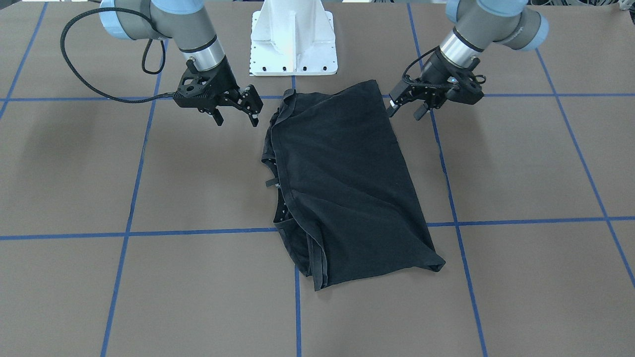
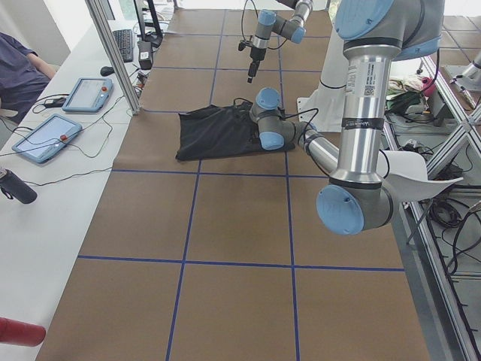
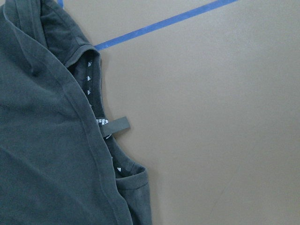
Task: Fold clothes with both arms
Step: 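Lower the left gripper to the shirt's corner nearest the robot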
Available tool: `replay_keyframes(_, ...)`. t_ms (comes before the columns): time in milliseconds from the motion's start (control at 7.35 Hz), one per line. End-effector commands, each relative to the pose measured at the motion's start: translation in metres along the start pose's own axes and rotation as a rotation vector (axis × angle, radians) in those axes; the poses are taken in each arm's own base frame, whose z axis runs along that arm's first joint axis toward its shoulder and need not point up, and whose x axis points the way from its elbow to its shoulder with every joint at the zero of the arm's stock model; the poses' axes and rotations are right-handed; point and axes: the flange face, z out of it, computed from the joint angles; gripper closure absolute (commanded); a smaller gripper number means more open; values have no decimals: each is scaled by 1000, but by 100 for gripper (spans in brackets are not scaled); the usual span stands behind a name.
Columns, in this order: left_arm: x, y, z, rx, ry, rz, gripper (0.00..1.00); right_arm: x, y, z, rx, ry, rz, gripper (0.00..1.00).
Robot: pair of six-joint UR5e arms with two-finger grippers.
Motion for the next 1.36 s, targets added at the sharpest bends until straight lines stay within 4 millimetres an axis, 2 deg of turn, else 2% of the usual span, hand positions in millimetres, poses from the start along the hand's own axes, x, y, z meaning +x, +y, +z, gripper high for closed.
replay_keyframes(0,-16,79,26,-2,-35,-76,0,-2,4,-3,1,-9,2,0)
replay_keyframes(136,-30,104,35,-13,-67,-55,0,-2,5,-3,0,-8,1,0)
replay_keyframes(408,-40,130,46,-54,-105,-35,0,-2,8,-2,-6,-8,-2,0)
replay_keyframes(544,-42,137,51,-63,-126,-30,0,-2,9,-1,-7,-8,-3,0)
replay_keyframes(681,-44,142,54,-72,-131,-24,4,-2,9,-1,-7,-8,-3,0)
replay_keyframes(817,-49,149,61,-83,-145,-17,24,-3,11,-2,-9,-9,-5,0)
replay_keyframes(953,-50,153,62,-90,-148,-14,32,-3,12,-4,-11,-14,-6,0)
replay_keyframes(1225,-48,153,62,-91,-145,-15,65,-4,15,-6,-13,-19,-9,0)
